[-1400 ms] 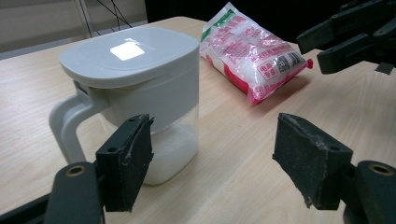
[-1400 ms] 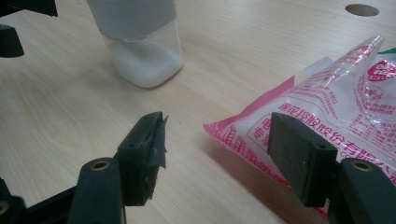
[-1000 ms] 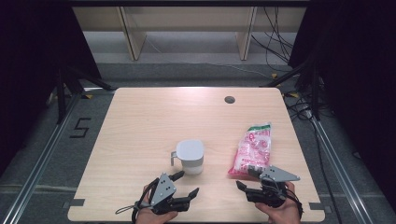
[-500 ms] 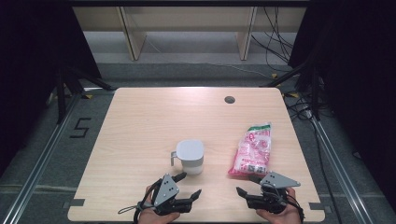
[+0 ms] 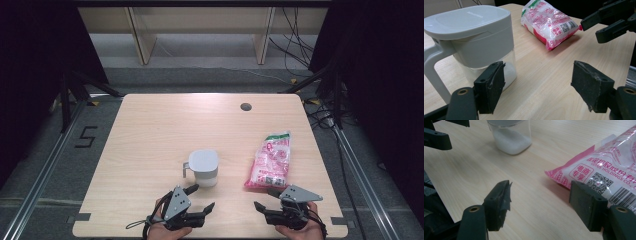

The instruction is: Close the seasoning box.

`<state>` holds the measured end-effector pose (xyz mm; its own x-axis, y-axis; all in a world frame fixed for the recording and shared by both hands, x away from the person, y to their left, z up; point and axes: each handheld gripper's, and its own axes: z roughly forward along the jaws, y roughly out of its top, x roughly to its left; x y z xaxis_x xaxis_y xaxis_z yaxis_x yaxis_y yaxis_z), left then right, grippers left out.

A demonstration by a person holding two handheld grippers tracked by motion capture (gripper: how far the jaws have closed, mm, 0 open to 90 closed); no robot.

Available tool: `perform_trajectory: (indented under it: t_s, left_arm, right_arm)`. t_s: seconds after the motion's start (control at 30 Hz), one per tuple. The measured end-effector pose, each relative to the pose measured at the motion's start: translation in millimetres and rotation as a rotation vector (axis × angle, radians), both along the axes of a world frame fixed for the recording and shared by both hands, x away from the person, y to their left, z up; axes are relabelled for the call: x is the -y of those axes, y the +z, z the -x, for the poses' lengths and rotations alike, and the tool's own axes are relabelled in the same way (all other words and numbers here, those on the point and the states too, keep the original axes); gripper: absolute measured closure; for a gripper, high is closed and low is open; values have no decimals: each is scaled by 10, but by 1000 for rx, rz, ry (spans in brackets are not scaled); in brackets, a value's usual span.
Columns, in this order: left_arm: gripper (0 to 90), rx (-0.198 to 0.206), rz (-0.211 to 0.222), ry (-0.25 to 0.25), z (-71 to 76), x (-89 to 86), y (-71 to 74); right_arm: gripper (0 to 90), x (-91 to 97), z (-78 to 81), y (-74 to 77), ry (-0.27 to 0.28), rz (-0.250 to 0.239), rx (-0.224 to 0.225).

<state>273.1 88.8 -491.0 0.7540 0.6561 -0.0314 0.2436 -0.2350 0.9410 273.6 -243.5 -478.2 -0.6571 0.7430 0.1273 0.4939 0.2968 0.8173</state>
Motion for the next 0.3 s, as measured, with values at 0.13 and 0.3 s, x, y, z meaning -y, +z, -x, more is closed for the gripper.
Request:
perform_trajectory:
  t_s: [0.13, 0.3]
  left_arm:
    - [257, 0, -2, -1, 2, 2, 0]
    - [257, -1, -1, 5, 6, -3, 8]
  right_arm:
    - [342, 12, -21, -3, 35, 5, 7]
    - [342, 16, -21, -7, 21, 5, 17]
